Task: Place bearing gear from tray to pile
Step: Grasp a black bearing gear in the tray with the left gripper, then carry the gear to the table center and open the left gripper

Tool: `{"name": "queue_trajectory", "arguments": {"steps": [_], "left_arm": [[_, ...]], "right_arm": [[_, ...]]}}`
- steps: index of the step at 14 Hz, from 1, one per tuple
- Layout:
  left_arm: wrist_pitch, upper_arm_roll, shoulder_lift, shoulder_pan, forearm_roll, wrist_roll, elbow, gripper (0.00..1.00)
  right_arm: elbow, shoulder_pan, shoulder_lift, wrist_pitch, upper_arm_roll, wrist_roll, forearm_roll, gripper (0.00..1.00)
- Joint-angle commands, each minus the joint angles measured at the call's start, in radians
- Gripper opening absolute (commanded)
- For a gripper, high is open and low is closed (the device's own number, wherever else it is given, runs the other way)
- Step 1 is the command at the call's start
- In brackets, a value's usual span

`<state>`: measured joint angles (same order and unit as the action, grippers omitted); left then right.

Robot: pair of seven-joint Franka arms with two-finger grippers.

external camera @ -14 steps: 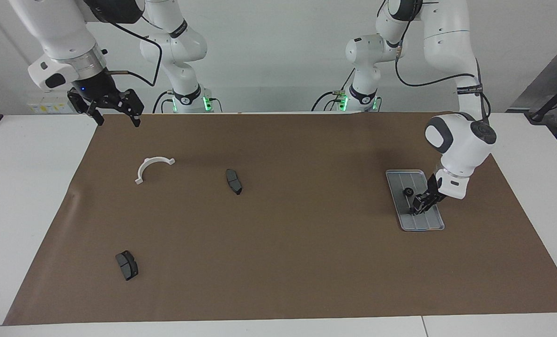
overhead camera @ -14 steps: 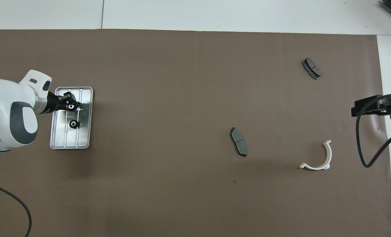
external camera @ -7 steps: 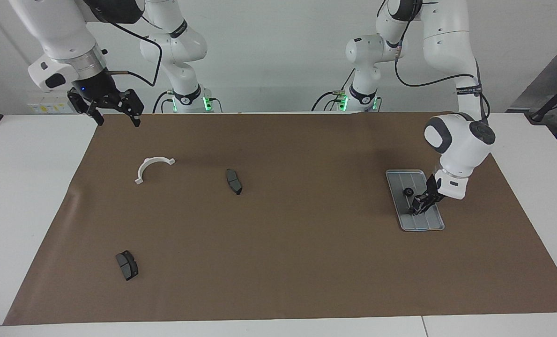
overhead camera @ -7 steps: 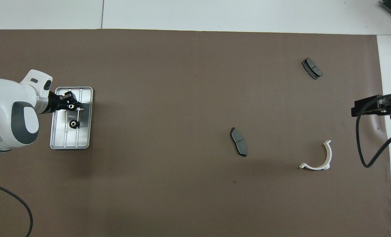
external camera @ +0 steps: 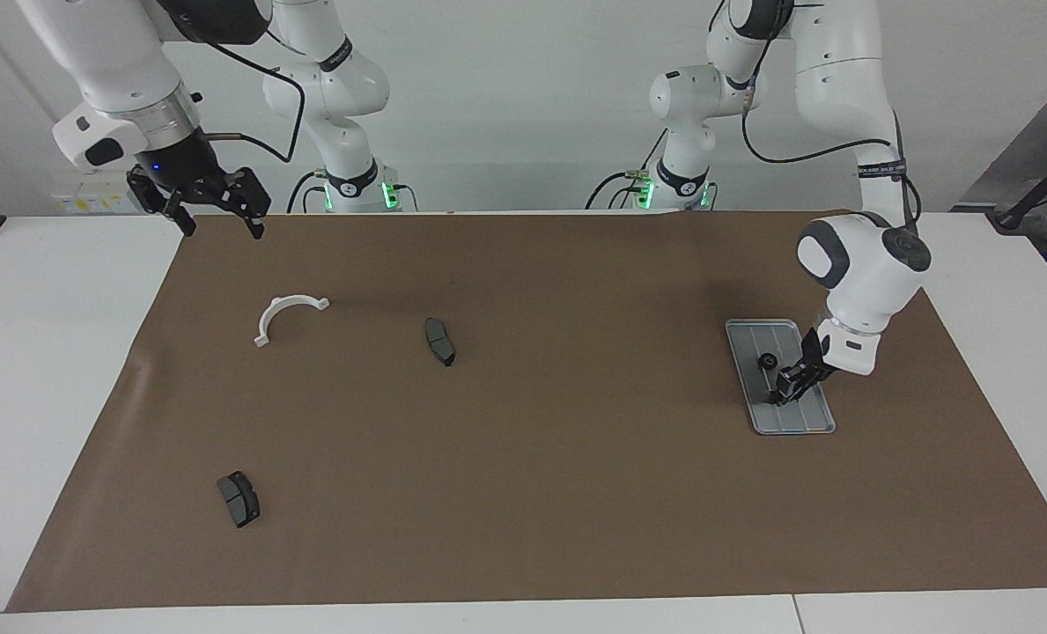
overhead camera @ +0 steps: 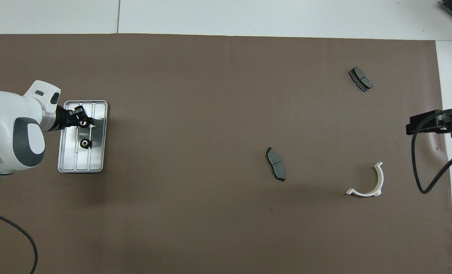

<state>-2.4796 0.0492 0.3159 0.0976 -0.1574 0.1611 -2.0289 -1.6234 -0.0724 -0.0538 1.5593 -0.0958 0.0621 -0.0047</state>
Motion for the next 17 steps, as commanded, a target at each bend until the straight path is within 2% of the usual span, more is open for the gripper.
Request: {"name": "queue_trajectory", "arguments": {"steps": [1, 6, 10, 12, 15, 17], "left_arm": [[0.002, -0.003, 0.012, 0.002, 0.001, 0.012, 0.004, 0.17], [0.154, -0.003, 0.022, -0.009, 0.012, 0.015, 0.157, 0.18], [0.212, -0.003, 0.011, -0.061, 0.012, 0.046, 0.207, 0.18], [0.212, -0.003, 0.003, -0.139, 0.018, 0.141, 0.208, 0.18], [0.211, -0.003, 0.002, -0.297, 0.11, 0.335, 0.208, 0.18], [0.199, -0.003, 0.0, -0.395, 0.124, 0.426, 0.208, 0.18]], "right_arm": [[-0.001, 0.011, -0.001, -0.004, 0.005, -0.013, 0.023, 1.0], [-0.001, 0.011, -0.001, -0.004, 0.005, -0.013, 0.023, 1.0], [-0.001, 0.011, -0.001, -0.004, 0.005, -0.013, 0.023, 1.0], [-0.001, 0.011, -0.001, -0.004, 0.005, -0.013, 0.023, 1.0], [-0.001, 0.009, -0.001, -0.004, 0.005, -0.013, 0.023, 1.0], [-0.001, 0.009, -0.001, -0.004, 0.005, -0.013, 0.023, 1.0]]}}
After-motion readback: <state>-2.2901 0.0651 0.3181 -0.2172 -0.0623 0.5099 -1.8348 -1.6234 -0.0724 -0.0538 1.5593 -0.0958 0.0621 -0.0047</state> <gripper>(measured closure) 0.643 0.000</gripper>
